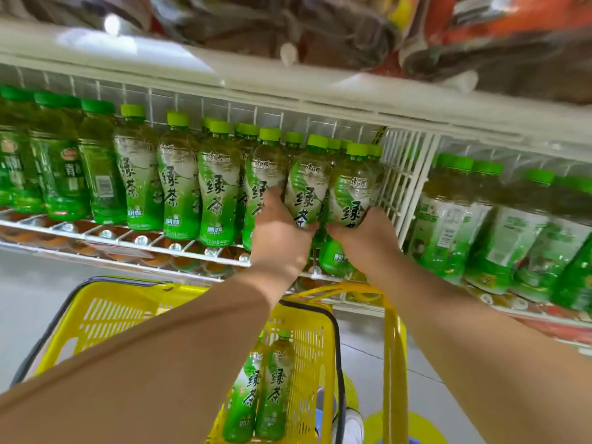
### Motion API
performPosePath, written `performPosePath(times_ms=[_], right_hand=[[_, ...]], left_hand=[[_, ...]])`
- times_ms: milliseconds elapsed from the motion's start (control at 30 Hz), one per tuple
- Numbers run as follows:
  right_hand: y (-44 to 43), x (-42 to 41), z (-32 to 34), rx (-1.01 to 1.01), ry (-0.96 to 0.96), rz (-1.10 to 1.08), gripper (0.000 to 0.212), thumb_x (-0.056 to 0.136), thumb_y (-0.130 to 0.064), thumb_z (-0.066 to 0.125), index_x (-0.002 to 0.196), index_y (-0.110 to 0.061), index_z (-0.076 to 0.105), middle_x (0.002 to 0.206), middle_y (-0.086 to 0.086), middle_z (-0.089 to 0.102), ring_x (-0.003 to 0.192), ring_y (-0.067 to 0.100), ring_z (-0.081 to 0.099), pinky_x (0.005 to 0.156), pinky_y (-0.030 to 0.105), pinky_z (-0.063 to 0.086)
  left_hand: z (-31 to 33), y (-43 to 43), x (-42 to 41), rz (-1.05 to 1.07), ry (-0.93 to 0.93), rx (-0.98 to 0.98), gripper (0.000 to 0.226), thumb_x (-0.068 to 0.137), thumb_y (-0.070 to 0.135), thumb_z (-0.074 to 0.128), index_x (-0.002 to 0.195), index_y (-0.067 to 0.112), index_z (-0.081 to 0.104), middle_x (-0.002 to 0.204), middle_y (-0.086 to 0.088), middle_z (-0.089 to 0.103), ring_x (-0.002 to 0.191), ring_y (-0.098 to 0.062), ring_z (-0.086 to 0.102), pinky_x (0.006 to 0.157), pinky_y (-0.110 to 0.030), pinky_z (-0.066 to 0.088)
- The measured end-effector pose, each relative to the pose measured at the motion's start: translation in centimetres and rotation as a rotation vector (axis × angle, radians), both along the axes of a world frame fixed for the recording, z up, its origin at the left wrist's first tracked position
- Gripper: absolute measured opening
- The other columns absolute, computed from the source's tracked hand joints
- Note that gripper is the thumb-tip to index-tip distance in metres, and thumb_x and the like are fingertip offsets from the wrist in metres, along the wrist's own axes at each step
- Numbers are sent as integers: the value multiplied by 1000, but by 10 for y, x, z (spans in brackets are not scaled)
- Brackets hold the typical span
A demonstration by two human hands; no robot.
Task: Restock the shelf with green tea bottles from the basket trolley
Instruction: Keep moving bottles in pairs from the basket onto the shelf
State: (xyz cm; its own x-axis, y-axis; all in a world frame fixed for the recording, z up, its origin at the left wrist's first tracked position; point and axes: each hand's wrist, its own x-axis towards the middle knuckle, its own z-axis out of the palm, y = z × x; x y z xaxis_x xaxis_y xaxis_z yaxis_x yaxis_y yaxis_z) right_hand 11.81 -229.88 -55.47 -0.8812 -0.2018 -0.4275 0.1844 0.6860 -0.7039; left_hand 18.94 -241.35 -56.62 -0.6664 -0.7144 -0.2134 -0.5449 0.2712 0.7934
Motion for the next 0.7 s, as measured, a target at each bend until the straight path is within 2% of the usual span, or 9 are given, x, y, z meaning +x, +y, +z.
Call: performPosePath(times_ms=[67,133,333,467,533,633,700], right_hand=[[1,-1,0,3,-1,-6,34,82,-30,77,92,-14,49,76,0,51,58,13,49,46,27,32],[2,-1,-1,11,0,9,38,83,-31,76,97,-12,48,77,0,46,58,13,45,46,27,29],[3,-5,-6,-1,-2,46,41,85,-32,74,104,-8,47,80,2,47,58,13,45,44,28,31],[2,-8,-10,12,-8,43,42,86,-33,74,107,-8,47,81,2,48,59,13,46,44,27,30],[2,-8,-11,15,5,34,42,85,-33,75,107,-9,48,81,1,50,59,13,47,44,27,30],[1,-8,-15,32,33,26,43,83,-35,77,106,-9,50,80,0,51,61,12,49,45,27,30],[0,-10,-17,50,33,18,46,82,-38,78,106,-9,51,84,2,54,64,13,50,46,27,32]], left_hand=[[-3,2,-2,16,14,8,73,74,22,87,131,14,42,115,-4,64,106,-23,63,90,-27,51],[-6,3,-3,19,7,-6,69,76,23,86,129,11,44,115,-6,65,106,-23,63,82,-21,47],[-11,6,-5,11,-12,-56,61,76,24,86,122,10,48,110,-9,67,102,-27,65,83,-27,52],[-7,5,-5,-21,-44,-63,59,77,23,84,120,10,46,100,-3,62,88,-21,60,71,-18,44],[-7,6,-6,-36,-66,-79,60,78,23,83,121,8,44,103,-6,61,86,-22,59,68,-22,46],[-6,7,-8,-50,-114,-89,66,79,21,81,128,4,41,109,-14,62,93,-29,63,70,-31,52],[-7,7,-10,-63,-146,-88,60,82,20,80,125,4,41,102,-10,60,94,-30,63,68,-29,48]])
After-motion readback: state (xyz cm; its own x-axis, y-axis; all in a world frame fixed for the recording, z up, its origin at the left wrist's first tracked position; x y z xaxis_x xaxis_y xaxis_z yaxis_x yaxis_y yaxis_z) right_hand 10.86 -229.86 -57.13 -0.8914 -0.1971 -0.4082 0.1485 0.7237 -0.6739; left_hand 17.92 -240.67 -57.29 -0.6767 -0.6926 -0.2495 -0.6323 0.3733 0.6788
